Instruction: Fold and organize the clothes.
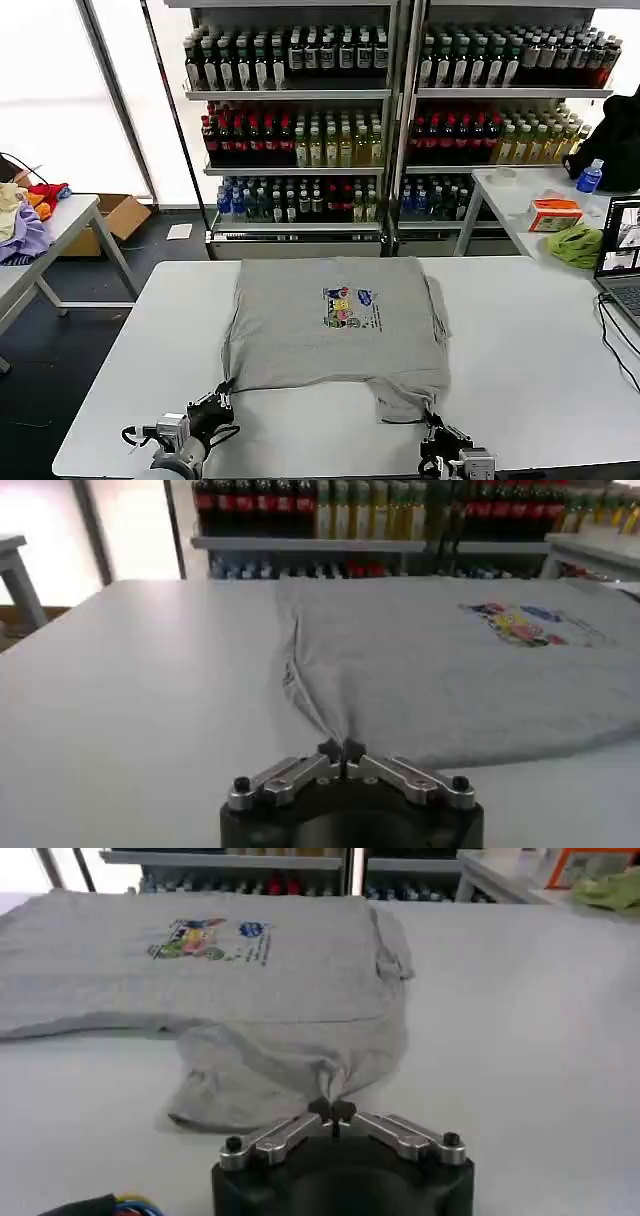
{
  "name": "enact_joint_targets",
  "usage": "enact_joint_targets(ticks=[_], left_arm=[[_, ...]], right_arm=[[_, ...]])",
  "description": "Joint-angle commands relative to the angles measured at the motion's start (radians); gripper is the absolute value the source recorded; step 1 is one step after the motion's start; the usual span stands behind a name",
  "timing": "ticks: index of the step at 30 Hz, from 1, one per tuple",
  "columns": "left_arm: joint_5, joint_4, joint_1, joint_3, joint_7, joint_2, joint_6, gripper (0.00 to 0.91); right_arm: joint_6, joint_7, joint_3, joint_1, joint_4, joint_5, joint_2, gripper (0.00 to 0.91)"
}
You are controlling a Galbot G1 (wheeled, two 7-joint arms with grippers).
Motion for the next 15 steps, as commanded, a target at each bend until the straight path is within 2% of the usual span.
enact_joint_targets(ticks=[1, 7, 11, 15], left_arm=[[-0.012, -0.039, -0.030, -0.011, 0.000, -0.002, -0.024, 0.010], [-0.073, -0.048, -0.096, -0.017, -0.003, 0.002, -0.068, 0.010], [-0.086, -0.034, -0.129, -0.009, -0.008, -0.001, -0.086, 0.010], [-0.088, -0.001, -0.170, 0.005, -0.008, -0.004, -0.106, 0.010]], right_arm=[[0.037, -0.026, 0.036, 0.045, 0.014, -0.029, 0.013, 0.000], [0.081, -0.083, 0.060, 0.128, 0.008, -0.053, 0.033, 0.000], [0.146, -0.123, 0.052, 0.166, -0.028, -0.191, 0.044, 0.000], [0.155, -0.133, 0.050, 0.252, -0.080, -0.192, 0.046, 0.000]])
